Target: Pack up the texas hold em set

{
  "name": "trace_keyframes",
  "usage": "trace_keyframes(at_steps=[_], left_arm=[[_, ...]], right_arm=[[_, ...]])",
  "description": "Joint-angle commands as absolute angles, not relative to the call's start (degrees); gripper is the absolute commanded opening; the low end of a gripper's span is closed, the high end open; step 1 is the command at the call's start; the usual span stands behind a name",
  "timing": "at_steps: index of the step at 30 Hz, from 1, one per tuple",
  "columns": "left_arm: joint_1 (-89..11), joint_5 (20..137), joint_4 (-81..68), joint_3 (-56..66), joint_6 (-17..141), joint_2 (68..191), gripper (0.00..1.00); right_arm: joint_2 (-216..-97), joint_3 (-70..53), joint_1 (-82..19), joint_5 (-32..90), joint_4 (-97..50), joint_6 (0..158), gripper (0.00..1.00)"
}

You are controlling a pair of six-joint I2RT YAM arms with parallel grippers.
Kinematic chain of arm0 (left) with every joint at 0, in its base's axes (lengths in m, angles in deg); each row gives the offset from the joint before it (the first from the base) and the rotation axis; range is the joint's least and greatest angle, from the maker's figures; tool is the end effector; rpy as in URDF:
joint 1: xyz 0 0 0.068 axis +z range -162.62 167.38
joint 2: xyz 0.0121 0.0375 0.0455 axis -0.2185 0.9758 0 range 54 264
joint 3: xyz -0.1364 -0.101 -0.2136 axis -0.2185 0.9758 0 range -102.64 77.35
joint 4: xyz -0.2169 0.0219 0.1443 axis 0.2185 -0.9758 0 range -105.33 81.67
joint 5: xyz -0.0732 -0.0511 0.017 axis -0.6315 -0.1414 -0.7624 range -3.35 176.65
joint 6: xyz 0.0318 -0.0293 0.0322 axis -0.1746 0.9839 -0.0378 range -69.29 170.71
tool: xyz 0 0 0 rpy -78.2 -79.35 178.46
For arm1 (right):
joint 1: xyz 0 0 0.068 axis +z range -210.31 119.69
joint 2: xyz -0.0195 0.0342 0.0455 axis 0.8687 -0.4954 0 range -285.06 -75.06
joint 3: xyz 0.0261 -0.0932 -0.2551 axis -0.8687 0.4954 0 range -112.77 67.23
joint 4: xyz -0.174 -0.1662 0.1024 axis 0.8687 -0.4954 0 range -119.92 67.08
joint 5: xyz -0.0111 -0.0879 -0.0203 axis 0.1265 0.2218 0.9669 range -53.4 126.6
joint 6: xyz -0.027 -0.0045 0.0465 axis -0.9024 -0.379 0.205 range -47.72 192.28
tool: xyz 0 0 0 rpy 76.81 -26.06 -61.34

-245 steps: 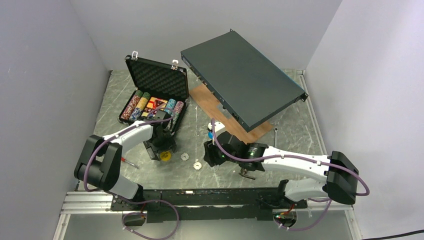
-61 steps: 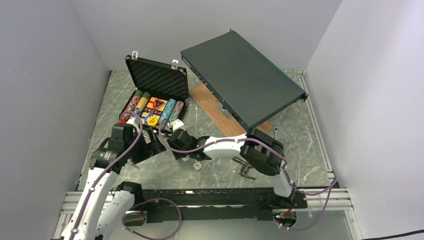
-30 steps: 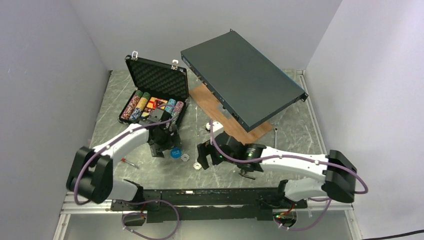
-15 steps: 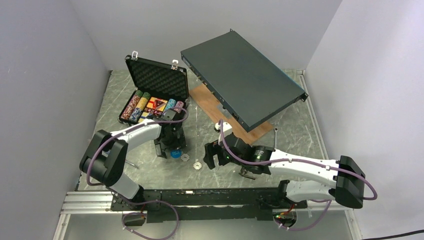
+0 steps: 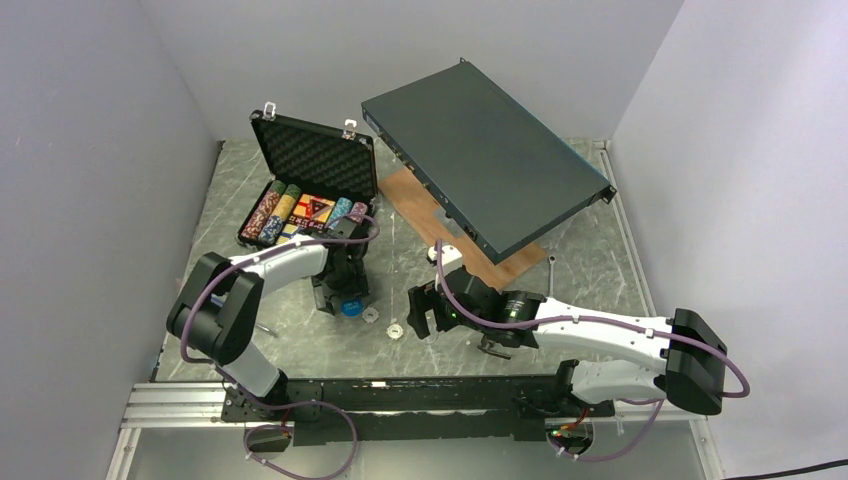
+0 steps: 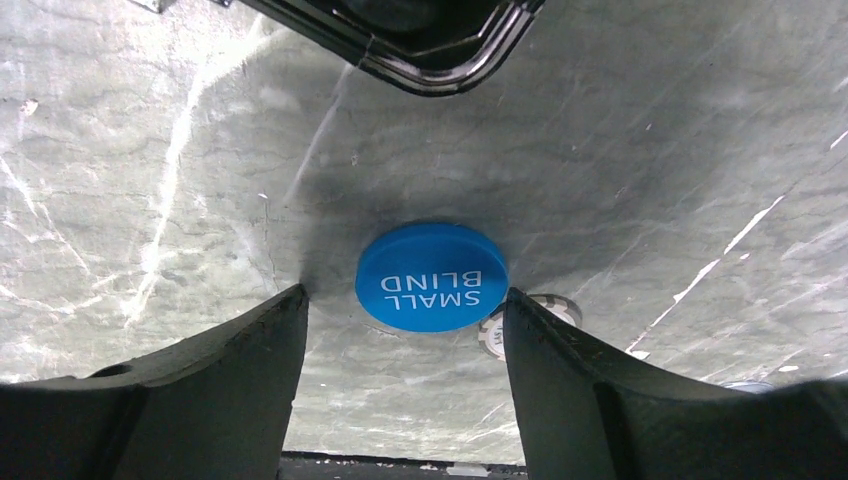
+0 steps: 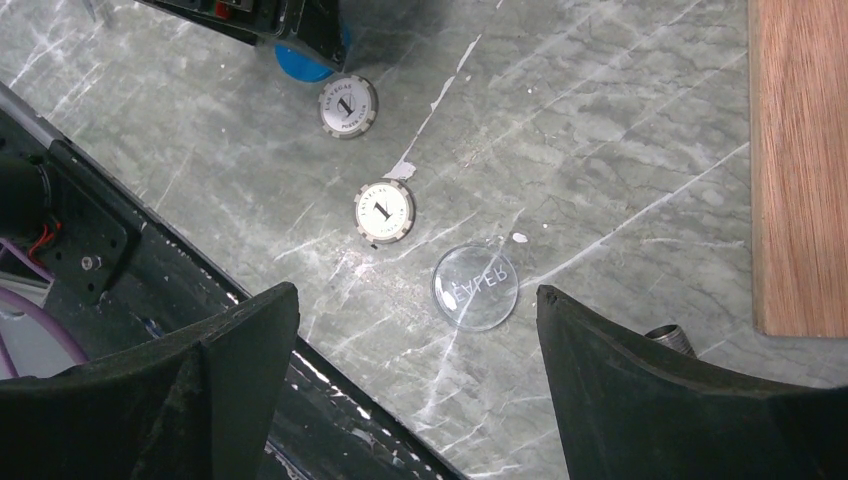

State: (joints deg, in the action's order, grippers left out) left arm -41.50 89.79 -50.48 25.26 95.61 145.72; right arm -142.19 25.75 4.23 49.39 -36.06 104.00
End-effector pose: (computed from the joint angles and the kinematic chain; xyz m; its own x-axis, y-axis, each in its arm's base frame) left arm 0.2378 -0.1289 0.1589 -0.9494 -0.2813 -0.1395 -0.2751 0.9594 -0.0625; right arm 0.1142 0.2214 0.2367 -0.6530 -0.1787 -0.7359 -0.5441 0.7866 0.2918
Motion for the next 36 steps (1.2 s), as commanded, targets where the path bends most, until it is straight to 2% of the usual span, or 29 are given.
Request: trace_keyframes(at_steps=[1, 7, 16, 23, 25, 30, 36], left_arm=[[-42.84, 92.08, -50.4, 24.31, 97.23, 146.59, 0.73], [-44.08, 93.02, -50.68, 24.28, 98.17, 147.97, 0.7], [-44.23, 95.09, -51.66, 22.66, 96.76, 150.23, 0.59], [-44.23, 95.9, -52.55, 21.08, 95.28, 152.06, 0.66], [-44.24, 95.73, -52.34, 21.0, 95.06, 152.67, 0.65], [-44.25, 95.01, -50.76, 21.69, 94.39, 153.0, 0.6], [-44.23, 95.09, -49.96, 21.81, 92.5, 151.53, 0.46]], right_arm=[[-141.57, 25.3, 3.99, 49.63, -34.05, 104.45, 0.9], [-141.99, 25.14, 3.86, 49.36, -33.82, 104.28, 0.89], [-141.08, 25.66, 3.88, 49.34, -34.2, 104.6, 0.89], [-140.01, 25.96, 3.86, 49.53, -34.55, 104.96, 0.89], [-139.84, 26.16, 3.78, 49.49, -34.69, 105.1, 0.89], [-139.62, 26.62, 3.81, 49.26, -34.68, 105.49, 0.89], [-139.65, 26.49, 3.78, 49.18, -34.6, 105.58, 0.89]])
